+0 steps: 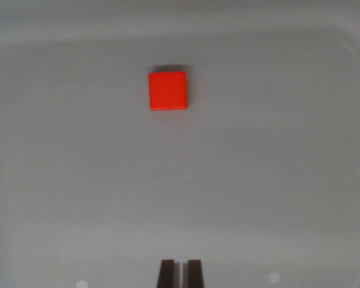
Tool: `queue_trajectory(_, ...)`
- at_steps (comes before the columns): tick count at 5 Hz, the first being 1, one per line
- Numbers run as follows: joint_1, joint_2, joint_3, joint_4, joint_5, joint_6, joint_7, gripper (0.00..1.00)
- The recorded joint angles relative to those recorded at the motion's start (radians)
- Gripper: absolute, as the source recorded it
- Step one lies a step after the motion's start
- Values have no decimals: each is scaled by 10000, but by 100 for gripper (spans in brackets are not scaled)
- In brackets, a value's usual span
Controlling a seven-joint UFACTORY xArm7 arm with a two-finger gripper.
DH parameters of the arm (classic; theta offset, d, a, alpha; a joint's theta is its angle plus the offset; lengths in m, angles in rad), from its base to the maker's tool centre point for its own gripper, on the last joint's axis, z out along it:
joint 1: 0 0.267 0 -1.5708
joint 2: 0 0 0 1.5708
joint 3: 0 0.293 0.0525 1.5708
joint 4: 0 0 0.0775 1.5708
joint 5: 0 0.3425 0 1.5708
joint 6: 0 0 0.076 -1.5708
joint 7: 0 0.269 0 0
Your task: Reach red block
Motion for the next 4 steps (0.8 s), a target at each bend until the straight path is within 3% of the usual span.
queue_trajectory(1,3,316,18,-7,-8,-306,-17,0)
queue_trajectory(2,3,316,18,-7,-8,-306,-17,0)
queue_trajectory(3,7,680,38,-16,-16,-659,-36,0)
queue_trajectory(4,7,680,38,-16,-16,-659,-36,0)
